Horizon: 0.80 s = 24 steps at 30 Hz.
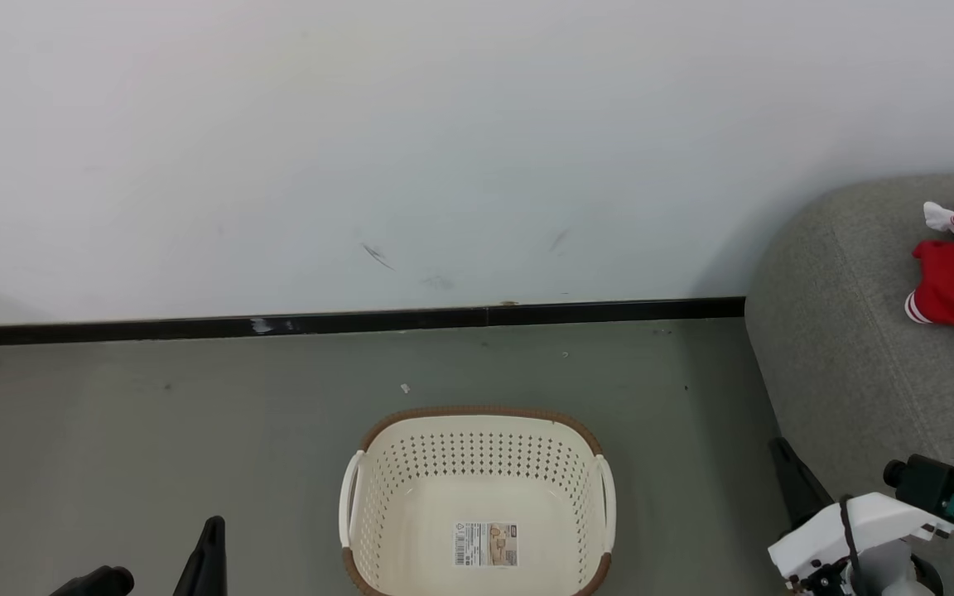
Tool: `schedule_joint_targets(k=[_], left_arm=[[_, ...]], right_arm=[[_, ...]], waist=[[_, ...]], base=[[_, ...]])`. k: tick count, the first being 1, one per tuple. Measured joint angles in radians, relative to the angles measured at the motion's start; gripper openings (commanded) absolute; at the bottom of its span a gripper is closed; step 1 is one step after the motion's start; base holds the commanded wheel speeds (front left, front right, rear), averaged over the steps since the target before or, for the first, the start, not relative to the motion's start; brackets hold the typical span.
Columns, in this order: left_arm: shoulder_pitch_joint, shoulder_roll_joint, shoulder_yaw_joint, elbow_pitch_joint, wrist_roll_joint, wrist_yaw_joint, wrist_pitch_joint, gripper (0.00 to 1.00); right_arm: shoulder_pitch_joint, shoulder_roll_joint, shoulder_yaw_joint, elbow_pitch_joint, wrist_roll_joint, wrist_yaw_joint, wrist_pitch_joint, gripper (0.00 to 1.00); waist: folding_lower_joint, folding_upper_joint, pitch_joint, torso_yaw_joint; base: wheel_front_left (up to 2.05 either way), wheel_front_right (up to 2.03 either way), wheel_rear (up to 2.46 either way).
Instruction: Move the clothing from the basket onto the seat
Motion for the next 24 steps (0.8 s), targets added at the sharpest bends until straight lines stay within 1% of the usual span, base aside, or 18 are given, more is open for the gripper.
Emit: schedule_joint_targets(k=[8, 13, 19, 24], left_arm=[[-0.016, -0.004, 0.021, 0.002, -0.1, -0.014, 0.031, 0.0], [-0.017, -0.009, 0.034, 0.005, -0.161, -0.03, 0.049, 0.0], [-0.019, -0.013, 0.05, 0.008, -0.233, -0.046, 0.067, 0.0], [-0.034, -0.017, 0.063, 0.013, -0.293, -0.055, 0.084, 0.0]], right_arm=[[0.0, 0.0, -0.018, -0.021, 0.114, 0.0, 0.033, 0.0], [0.002, 0.0, -0.028, -0.033, 0.186, 0.0, 0.047, 0.0], [0.003, 0.0, -0.036, -0.048, 0.274, 0.0, 0.071, 0.0], [0.004, -0.001, -0.043, -0.058, 0.345, 0.0, 0.086, 0.0]], waist=[[0.0068, 0.0, -0.007, -0.007], [0.0087, 0.0, -0.011, -0.011], [0.0086, 0.0, -0.014, -0.015], [0.0051, 0.0, -0.013, -0.018]], base=[[0.0, 0.0, 0.0], [0.0, 0.0, 0.0], [0.0, 0.0, 0.0], [0.0, 0.0, 0.0]])
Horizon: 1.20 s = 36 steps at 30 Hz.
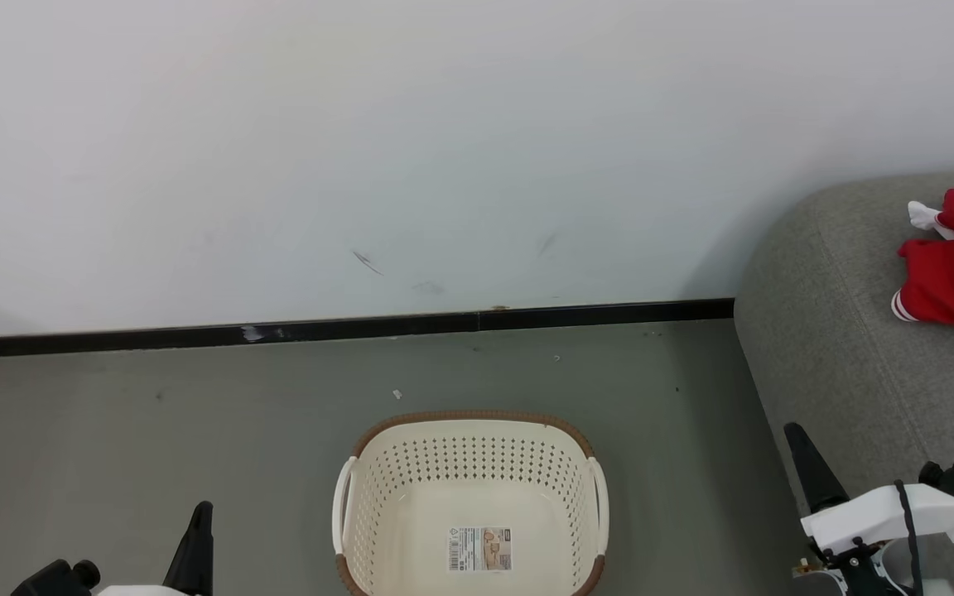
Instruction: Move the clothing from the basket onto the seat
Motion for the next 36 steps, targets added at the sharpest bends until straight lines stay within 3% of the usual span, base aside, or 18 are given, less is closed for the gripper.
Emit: schedule_joint_targets(k=[9, 15, 36], left_arm=[[-0.01, -0.006, 0.024, 0.013, -0.111, -0.018, 0.028, 0.0], [-0.028, -0.009, 0.04, 0.02, -0.183, -0.035, 0.052, 0.0], [-0.068, -0.021, 0.094, 0.04, -0.425, -0.083, 0.119, 0.0]], right_arm=[[0.011, 0.0, -0.016, -0.018, 0.13, 0.0, 0.027, 0.0], [0.011, -0.001, -0.025, -0.03, 0.214, 0.0, 0.038, 0.0], [0.016, -0.003, -0.058, -0.075, 0.502, 0.0, 0.1, 0.0]], waist=[[-0.0081, 0.0, 0.006, -0.006], [-0.0111, 0.0, 0.011, -0.009], [-0.0128, 0.0, 0.016, -0.021]], base=[[0.0, 0.0, 0.0], [0.0, 0.0, 0.0], [0.0, 0.0, 0.0]])
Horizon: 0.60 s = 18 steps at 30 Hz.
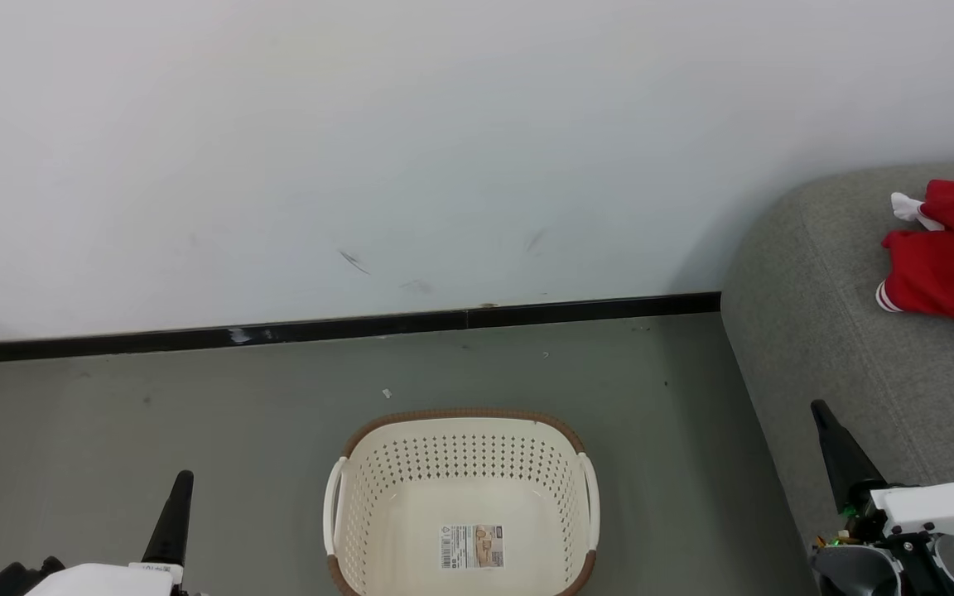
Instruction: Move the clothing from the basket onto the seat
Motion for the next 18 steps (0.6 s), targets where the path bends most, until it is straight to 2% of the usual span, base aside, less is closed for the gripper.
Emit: schedule_joint_targets(k=[12, 18], left_arm=[[-0.023, -0.011, 0.032, 0.013, -0.142, -0.031, 0.04, 0.0], [-0.024, -0.012, 0.035, 0.015, -0.151, -0.031, 0.043, 0.0]], right_arm=[[0.005, -0.001, -0.023, -0.023, 0.174, 0.0, 0.042, 0.0], [0.006, -0.001, -0.025, -0.027, 0.181, 0.0, 0.042, 0.0]], waist=[[0.0, 0.0, 0.0, -0.007], [-0.0002, 0.0, 0.0, -0.007]], base=[[0.0, 0.0, 0.0], [0.0, 0.0, 0.0]])
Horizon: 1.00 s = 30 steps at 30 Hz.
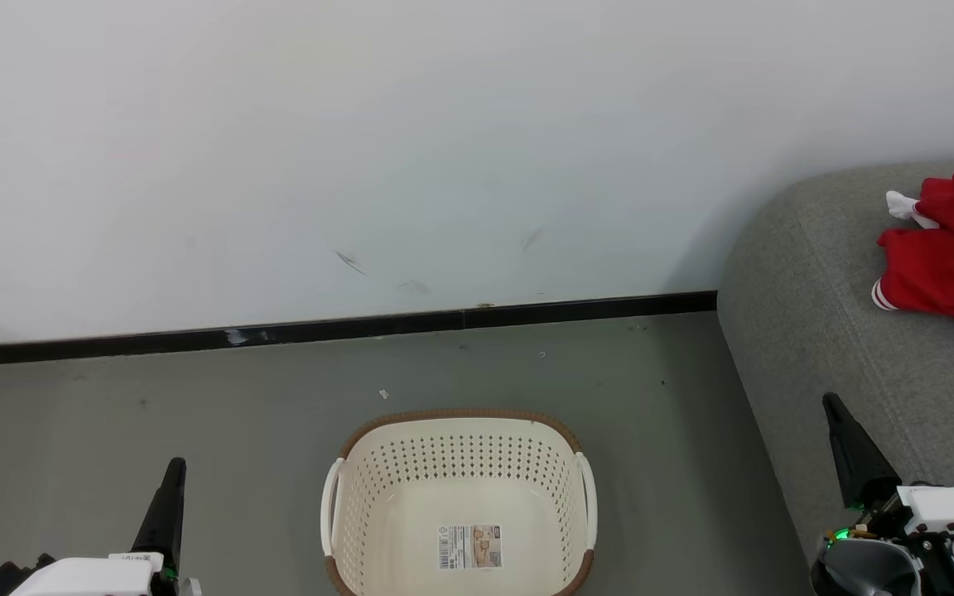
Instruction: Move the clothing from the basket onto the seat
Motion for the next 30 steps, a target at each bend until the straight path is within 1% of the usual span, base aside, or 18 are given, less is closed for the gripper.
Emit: schedule_joint_targets(k=[30], left_arm=[[0.0, -0.001, 0.001, 0.003, 0.0, -0.006, 0.001, 0.0]], right_arm=[[0.01, 0.0, 0.003, -0.007, 0.0, 0.0, 0.0, 0.0]], waist=[[-0.0002, 0.0, 0.0, 0.0]], base=[[0.0, 0.0, 0.0]])
